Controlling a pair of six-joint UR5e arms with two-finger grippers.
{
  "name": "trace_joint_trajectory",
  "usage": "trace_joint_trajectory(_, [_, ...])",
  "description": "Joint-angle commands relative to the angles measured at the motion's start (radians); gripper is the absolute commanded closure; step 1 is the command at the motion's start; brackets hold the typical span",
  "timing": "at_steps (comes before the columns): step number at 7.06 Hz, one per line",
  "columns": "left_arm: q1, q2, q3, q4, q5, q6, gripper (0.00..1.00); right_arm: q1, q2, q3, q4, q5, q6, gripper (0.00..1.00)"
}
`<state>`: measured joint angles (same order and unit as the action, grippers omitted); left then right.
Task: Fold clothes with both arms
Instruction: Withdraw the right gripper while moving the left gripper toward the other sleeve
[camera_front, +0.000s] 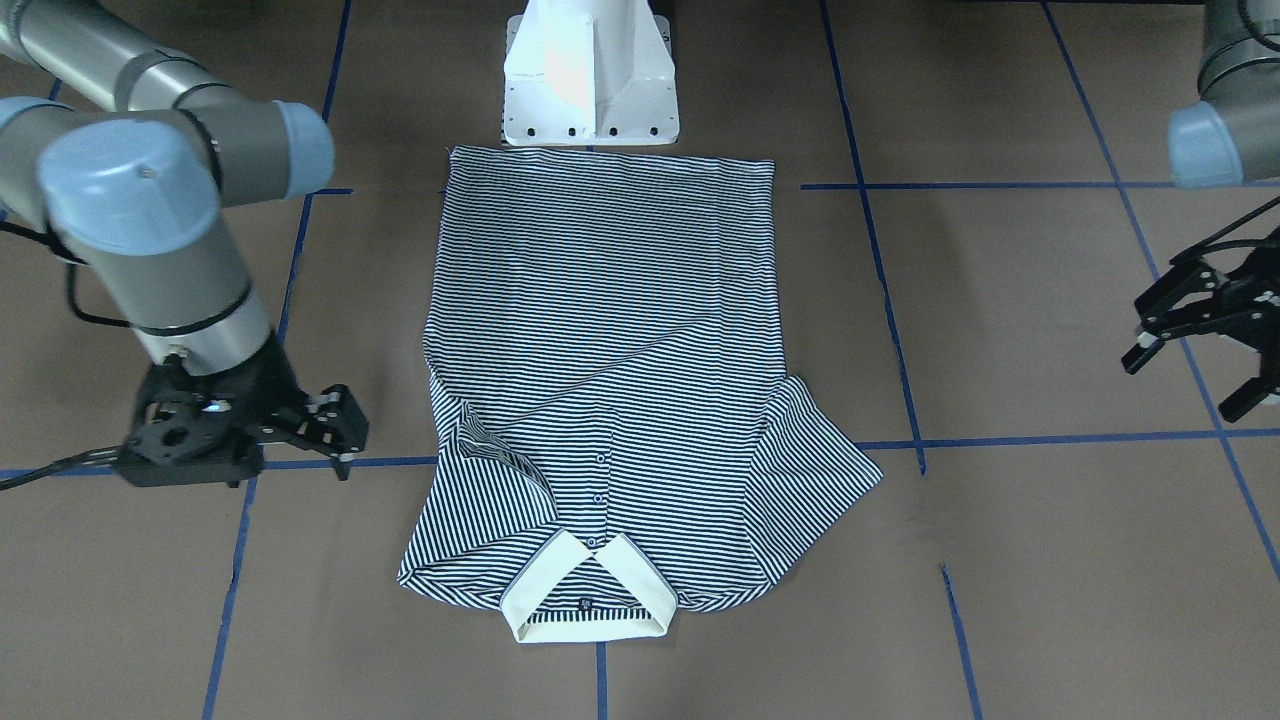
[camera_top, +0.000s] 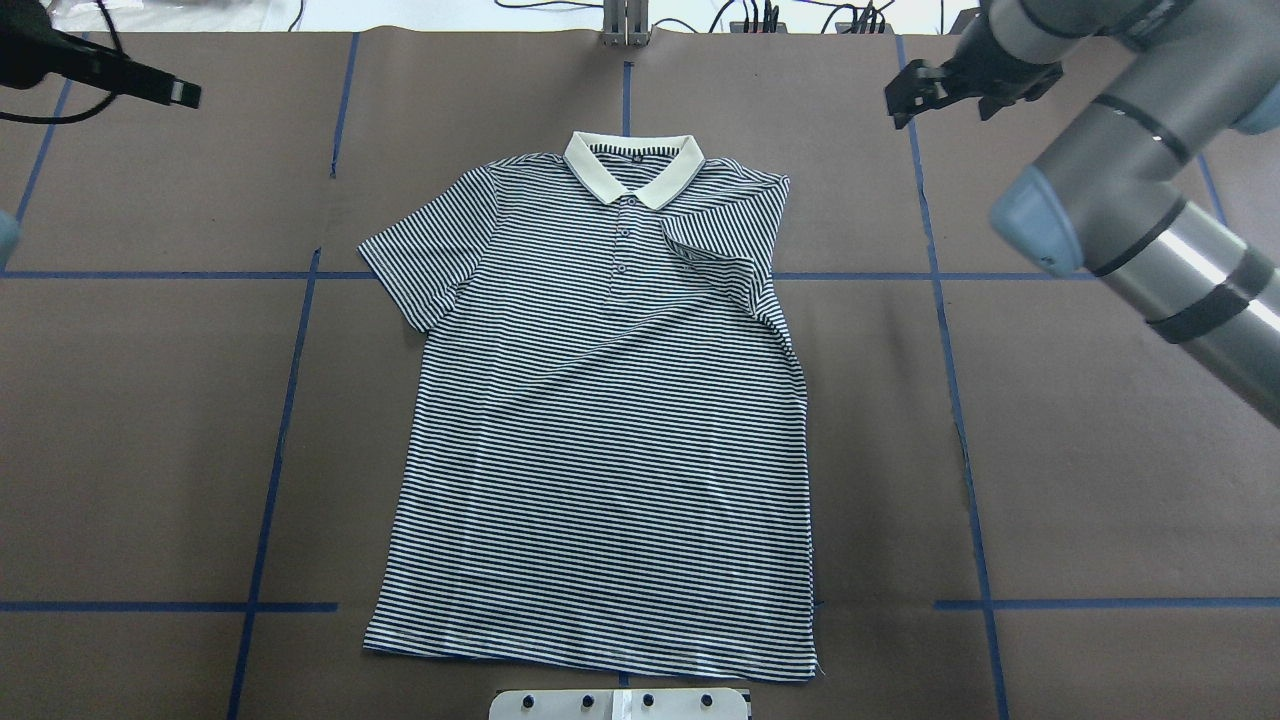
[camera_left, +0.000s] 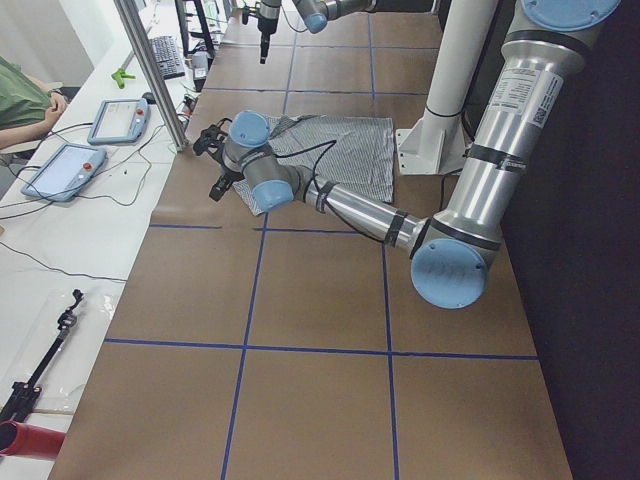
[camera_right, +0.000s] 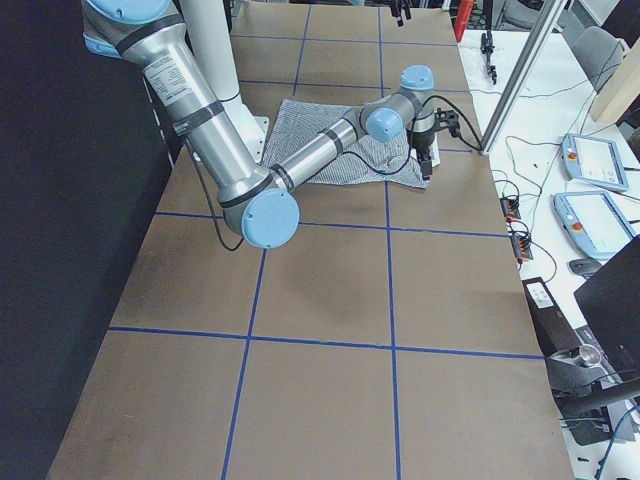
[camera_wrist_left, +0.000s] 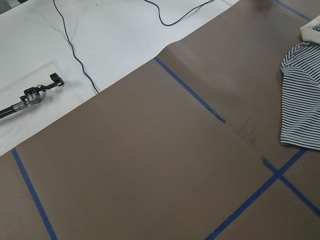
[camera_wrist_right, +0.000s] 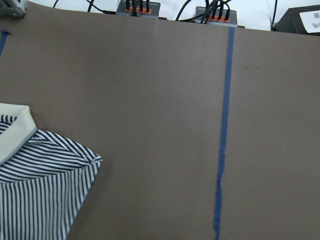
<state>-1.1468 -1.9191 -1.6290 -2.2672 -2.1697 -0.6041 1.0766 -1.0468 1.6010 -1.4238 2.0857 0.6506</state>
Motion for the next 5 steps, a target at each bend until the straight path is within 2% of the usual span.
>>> trace_joint_trajectory(1, [0.186, -0.044, 0.006, 0.005, 0.178, -0.127, 0.0, 0.152, -0.207, 0.002, 0.183, 0.167, -0.172, 0.0])
trace_joint_trajectory(2, [0.237, -0.049, 0.021, 0.002, 0.23, -0.314, 0.07, 0.179, -0.269, 0.005, 0.242, 0.189, -0.189, 0.0])
trace_joint_trajectory(3, [0.328, -0.054, 0.046, 0.0, 0.39, -0.476, 0.26, 0.181, -0.277, 0.005, 0.249, 0.191, -0.187, 0.0])
trace_joint_trajectory(5, [0.395, -0.098, 0.16, 0.001, 0.485, -0.569, 0.37, 0.181, -0.279, 0.005, 0.249, 0.189, -0.184, 0.0])
